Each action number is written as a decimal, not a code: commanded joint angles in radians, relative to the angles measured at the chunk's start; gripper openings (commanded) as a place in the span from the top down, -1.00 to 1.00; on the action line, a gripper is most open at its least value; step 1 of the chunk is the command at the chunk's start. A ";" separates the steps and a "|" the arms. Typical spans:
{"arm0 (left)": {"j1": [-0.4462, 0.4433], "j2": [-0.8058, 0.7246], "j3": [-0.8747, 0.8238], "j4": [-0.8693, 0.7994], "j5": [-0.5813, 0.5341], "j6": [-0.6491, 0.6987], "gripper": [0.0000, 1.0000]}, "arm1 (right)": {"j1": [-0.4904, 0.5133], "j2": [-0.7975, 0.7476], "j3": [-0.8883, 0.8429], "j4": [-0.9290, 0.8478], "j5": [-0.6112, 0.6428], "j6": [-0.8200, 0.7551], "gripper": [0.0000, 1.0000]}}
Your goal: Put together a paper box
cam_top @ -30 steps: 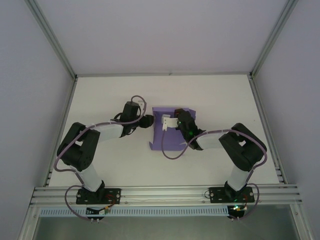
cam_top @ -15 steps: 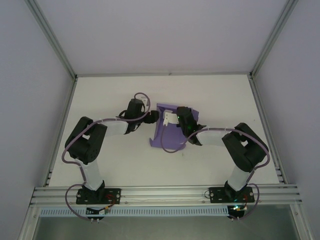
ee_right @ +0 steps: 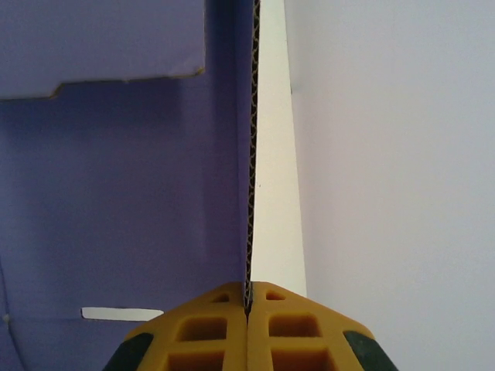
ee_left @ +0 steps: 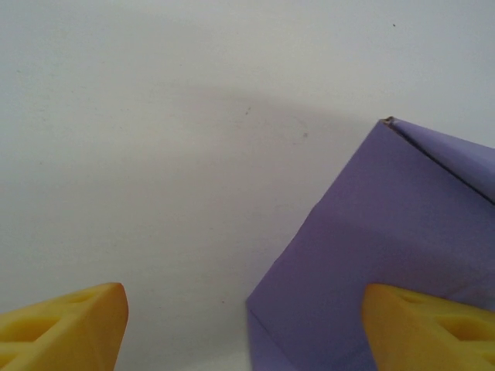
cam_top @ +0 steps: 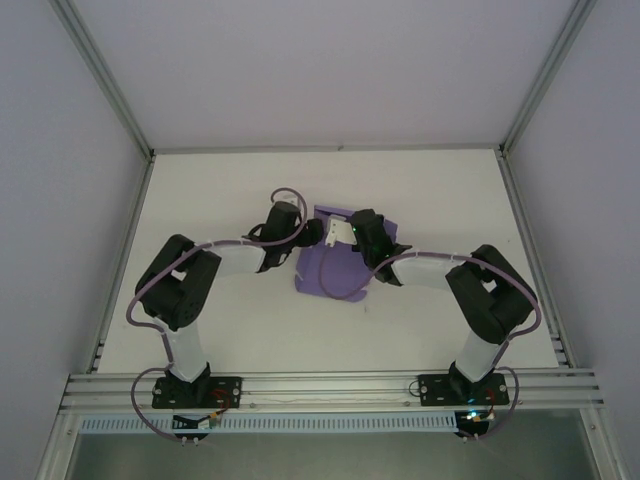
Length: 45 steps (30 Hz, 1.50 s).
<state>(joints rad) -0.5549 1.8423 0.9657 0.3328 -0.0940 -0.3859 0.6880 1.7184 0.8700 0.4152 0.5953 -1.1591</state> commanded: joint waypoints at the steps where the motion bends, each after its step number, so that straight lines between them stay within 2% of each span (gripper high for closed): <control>1: -0.071 0.003 0.014 0.097 -0.026 -0.020 -0.59 | 0.029 0.015 0.015 -0.038 -0.103 0.039 1.00; 6: -0.078 -0.024 -0.056 0.103 -0.054 0.042 -0.55 | 0.029 -0.003 -0.008 -0.017 -0.101 0.023 1.00; 10: -0.079 -0.091 -0.162 0.168 -0.006 0.132 -0.50 | 0.028 -0.010 -0.016 0.004 -0.080 -0.019 1.00; 13: -0.077 -0.156 -0.215 0.171 -0.031 0.154 -0.49 | 0.030 -0.027 -0.020 0.013 -0.084 -0.024 1.00; 18: -0.078 -0.194 -0.221 0.112 -0.090 0.208 -0.35 | 0.038 -0.045 -0.064 0.102 -0.075 -0.109 1.00; 22: -0.077 -0.246 -0.252 0.106 -0.078 0.243 -0.43 | 0.038 -0.046 -0.073 0.143 -0.057 -0.146 1.00; 26: -0.078 -0.337 -0.298 0.078 -0.068 0.239 -0.51 | 0.038 -0.054 -0.077 0.178 -0.056 -0.162 1.00; 35: -0.032 -0.485 -0.376 0.020 -0.135 0.180 -0.52 | 0.038 -0.046 -0.078 0.190 -0.052 -0.163 1.00; 40: 0.057 -0.475 -0.361 -0.035 -0.072 0.133 -0.44 | 0.038 -0.048 -0.075 0.174 -0.055 -0.147 1.00; 45: 0.085 -0.339 -0.289 -0.031 0.121 0.214 -0.35 | 0.038 -0.046 -0.074 0.161 -0.060 -0.129 1.00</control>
<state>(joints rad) -0.4694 1.4380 0.6281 0.3141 -0.1081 -0.2115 0.7208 1.6970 0.7998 0.5671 0.5415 -1.3159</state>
